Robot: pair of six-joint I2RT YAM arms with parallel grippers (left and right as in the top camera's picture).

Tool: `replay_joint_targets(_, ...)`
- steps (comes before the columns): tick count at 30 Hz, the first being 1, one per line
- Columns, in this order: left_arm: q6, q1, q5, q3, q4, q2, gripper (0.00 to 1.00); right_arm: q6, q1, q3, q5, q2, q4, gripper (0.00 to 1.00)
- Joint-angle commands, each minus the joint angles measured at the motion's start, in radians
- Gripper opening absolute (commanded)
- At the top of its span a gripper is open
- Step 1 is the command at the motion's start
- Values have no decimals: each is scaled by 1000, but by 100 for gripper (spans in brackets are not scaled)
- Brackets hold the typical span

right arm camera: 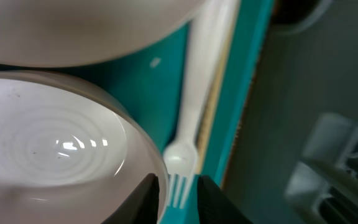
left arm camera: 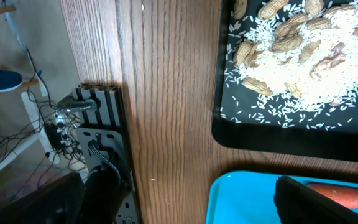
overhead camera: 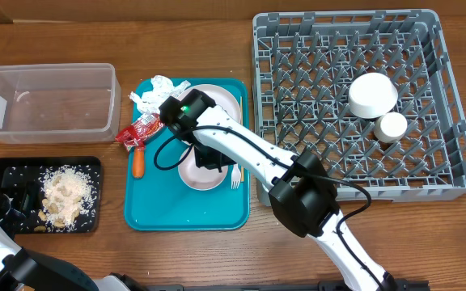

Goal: Sort waste into correct bins and load items into the dishwasher rack
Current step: 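Lower the right gripper onto the pink bowl's rim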

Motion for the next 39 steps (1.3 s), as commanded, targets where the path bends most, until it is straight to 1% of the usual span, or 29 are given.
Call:
replay_joint_targets(1, -5, 0, 5, 11, 1, 3, 100, 3, 7, 52, 39, -99, -33, 27)
replay_joint_targets(3, -5, 1, 5, 11, 2, 3, 100, -23, 12, 64, 9, -117, -27, 32)
replay_joint_targets(5, -5, 0, 5, 11, 2, 3, 100, -55, 15, 65, -63, -125, 8, 34)
replay_joint_targets(7, -5, 0, 5, 11, 2, 3, 100, -143, 19, 64, -211, -124, 70, 41)
replay_joint_targets(8, -5, 0, 5, 11, 2, 3, 100, -196, 22, 61, -291, -124, 109, 42)
replay_joint_targets(9, -5, 0, 5, 11, 2, 3, 100, -253, 31, 51, -378, -124, 167, 49)
replay_joint_targets(10, -5, 0, 5, 11, 2, 3, 100, -263, 42, 41, -389, -124, 206, 73)
replay_joint_targets(11, -5, 0, 5, 11, 1, 3, 100, -260, 51, 23, -377, -124, 240, 82)
replay_joint_targets(12, -5, 1, 5, 11, 1, 3, 100, -259, 60, 3, -377, -124, 265, 83)
replay_joint_targets(17, -5, 1, 5, 11, 4, 3, 100, -205, 72, -119, -377, -124, 342, 82)
replay_joint_targets(19, -5, 0, 5, 11, 6, 3, 100, -205, 74, -166, -376, -124, 373, 79)
replay_joint_targets(23, -5, 1, 5, 11, 6, 3, 100, -197, 74, -228, -376, -124, 430, 65)
replay_joint_targets(25, -5, 0, 5, 11, 6, 3, 100, -196, 74, -228, -376, -124, 433, 53)
replay_joint_targets(27, -5, 0, 5, 11, 9, 3, 100, -194, 74, -228, -376, -124, 438, 50)
replay_joint_targets(29, -5, 0, 5, 11, 9, 3, 100, -194, 74, -228, -376, -124, 441, 44)
replay_joint_targets(30, -5, 0, 5, 11, 10, 3, 100, -194, 74, -226, -376, -124, 441, 43)
replay_joint_targets(31, -5, 0, 5, 11, 10, 3, 100, -194, 74, -226, -376, -124, 440, 38)
replay_joint_targets(32, -5, 0, 5, 11, 10, 3, 100, -195, 74, -226, -376, -124, 440, 36)
replay_joint_targets(37, -5, 0, 5, 11, 11, 3, 100, -195, 74, -214, -376, -125, 420, 36)
replay_joint_targets(39, -5, 0, 5, 11, 13, 3, 100, -195, 74, -201, -375, -125, 414, 32)
